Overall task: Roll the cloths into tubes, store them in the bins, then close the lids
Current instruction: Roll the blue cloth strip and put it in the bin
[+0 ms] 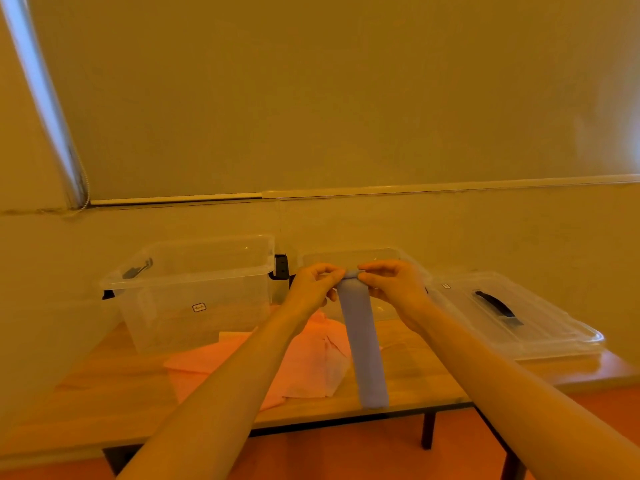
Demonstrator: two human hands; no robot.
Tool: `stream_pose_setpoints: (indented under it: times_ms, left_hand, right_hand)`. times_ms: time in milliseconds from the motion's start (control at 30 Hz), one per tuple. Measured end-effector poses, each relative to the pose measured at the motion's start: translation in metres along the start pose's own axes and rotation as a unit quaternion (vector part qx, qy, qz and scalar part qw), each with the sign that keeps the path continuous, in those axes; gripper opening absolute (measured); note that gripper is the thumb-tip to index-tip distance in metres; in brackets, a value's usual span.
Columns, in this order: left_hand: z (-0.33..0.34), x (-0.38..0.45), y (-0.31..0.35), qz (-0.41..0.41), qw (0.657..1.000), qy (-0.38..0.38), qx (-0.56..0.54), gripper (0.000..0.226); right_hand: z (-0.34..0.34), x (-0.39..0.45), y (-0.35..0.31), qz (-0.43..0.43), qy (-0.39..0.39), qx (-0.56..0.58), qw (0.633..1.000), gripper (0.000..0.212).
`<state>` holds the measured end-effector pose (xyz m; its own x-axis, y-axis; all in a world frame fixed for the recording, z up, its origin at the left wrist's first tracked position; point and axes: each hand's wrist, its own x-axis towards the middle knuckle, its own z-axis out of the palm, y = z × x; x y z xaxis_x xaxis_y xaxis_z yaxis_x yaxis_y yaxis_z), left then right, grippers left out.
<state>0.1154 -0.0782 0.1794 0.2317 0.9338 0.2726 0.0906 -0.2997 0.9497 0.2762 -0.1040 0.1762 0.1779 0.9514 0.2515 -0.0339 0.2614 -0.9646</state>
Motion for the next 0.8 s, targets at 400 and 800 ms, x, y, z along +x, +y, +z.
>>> stream_pose_setpoints:
  times_ms: [400,800]
  left_hand:
    - [0.004,-0.001,-0.007,0.019,1.0,-0.009,0.006,0.007]
    - [0.004,0.0,-0.014,0.016,0.999,0.003,0.031,0.006]
  right_hand:
    - [-0.002,0.0,0.01,0.021,0.018,0.011,1.0,0.008]
    - [0.0,-0.007,0.014,0.036,0.016,0.022,0.999,0.003]
